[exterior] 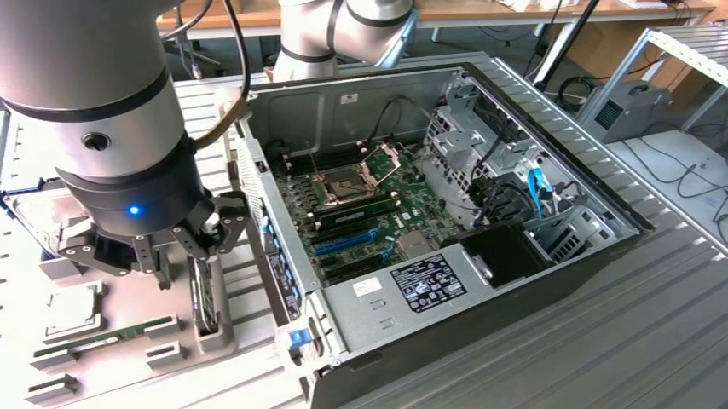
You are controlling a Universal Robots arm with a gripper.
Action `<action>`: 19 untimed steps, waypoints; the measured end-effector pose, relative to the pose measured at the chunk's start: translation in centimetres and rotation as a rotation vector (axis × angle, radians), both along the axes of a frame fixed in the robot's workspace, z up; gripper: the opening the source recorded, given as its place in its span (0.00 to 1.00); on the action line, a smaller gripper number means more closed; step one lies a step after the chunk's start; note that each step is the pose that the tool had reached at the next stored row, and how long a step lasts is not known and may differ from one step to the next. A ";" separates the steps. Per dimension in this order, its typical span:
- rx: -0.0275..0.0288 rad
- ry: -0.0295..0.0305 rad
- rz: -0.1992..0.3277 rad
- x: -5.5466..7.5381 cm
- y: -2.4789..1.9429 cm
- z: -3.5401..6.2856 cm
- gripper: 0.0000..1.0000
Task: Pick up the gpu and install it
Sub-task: 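Pick up the gpu and move the gpu toward the slot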
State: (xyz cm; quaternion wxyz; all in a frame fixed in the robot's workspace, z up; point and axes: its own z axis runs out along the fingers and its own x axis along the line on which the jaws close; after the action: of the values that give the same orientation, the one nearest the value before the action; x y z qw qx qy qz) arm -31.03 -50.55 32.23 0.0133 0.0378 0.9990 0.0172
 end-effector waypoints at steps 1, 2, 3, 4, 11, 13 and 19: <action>0.0000 0.0000 0.000 0.0 0.04 -0.07 0.42; -0.0001 0.0001 0.000 0.0 0.07 -0.13 0.42; -0.0002 0.0002 0.000 0.0 0.10 -0.19 0.42; -0.0003 0.0002 0.000 0.0 0.13 -0.26 0.42; -0.0001 0.0001 0.000 -0.1 0.34 -0.75 0.42; -0.0001 0.0001 0.000 -0.1 0.41 -0.90 0.42; -0.0002 0.0001 0.000 -0.2 0.57 -1.44 0.42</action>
State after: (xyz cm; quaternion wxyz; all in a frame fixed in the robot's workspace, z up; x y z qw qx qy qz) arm -31.23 -49.98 30.79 0.0132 0.0378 0.9990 0.0172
